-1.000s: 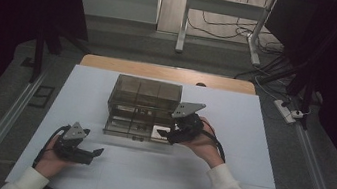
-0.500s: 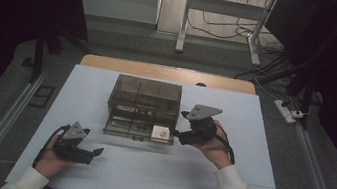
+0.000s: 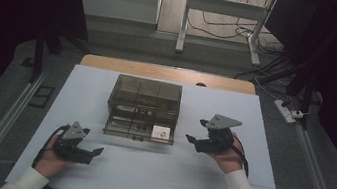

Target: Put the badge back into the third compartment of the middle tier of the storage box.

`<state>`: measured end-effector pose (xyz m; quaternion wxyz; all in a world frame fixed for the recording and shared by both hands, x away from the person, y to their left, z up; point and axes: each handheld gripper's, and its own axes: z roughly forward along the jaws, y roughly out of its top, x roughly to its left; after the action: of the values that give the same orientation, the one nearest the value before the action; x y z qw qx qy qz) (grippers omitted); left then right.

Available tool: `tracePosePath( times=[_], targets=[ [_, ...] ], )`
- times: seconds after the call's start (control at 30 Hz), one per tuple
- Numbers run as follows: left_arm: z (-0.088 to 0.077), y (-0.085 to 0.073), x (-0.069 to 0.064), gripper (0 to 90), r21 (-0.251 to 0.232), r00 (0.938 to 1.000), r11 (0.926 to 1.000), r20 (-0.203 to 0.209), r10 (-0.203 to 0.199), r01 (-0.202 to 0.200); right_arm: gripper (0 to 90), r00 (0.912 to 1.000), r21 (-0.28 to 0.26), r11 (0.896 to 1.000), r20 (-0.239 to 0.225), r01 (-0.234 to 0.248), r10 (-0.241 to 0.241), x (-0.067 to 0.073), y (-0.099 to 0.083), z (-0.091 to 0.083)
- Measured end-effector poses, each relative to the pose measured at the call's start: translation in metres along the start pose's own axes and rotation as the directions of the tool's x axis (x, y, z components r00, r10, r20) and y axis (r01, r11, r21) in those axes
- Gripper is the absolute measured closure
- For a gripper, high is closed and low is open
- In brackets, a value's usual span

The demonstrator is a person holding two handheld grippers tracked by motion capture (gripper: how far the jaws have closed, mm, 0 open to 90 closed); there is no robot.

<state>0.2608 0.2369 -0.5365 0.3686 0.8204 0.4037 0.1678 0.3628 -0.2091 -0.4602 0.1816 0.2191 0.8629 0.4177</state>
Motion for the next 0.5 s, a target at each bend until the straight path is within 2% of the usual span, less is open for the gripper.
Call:
tracePosePath(
  times=[0.13, 0.5],
  targets=[
    [0.000, 0.000, 0.000, 12.0, 0.001, 1.0000, 1.0000, -0.001, 0.000, 0.000, 24.1, 0.9992, 0.009, 0.999, 0.025, -0.032, 0.032, -0.001, -0.016, -0.009],
    [0.000, 0.000, 0.000, 12.1, -0.003, 1.0000, 1.0000, -0.004, 0.001, -0.001, 24.0, 0.9936, 0.011, 0.997, 0.084, -0.077, 0.075, -0.001, -0.050, -0.034]
  ],
)
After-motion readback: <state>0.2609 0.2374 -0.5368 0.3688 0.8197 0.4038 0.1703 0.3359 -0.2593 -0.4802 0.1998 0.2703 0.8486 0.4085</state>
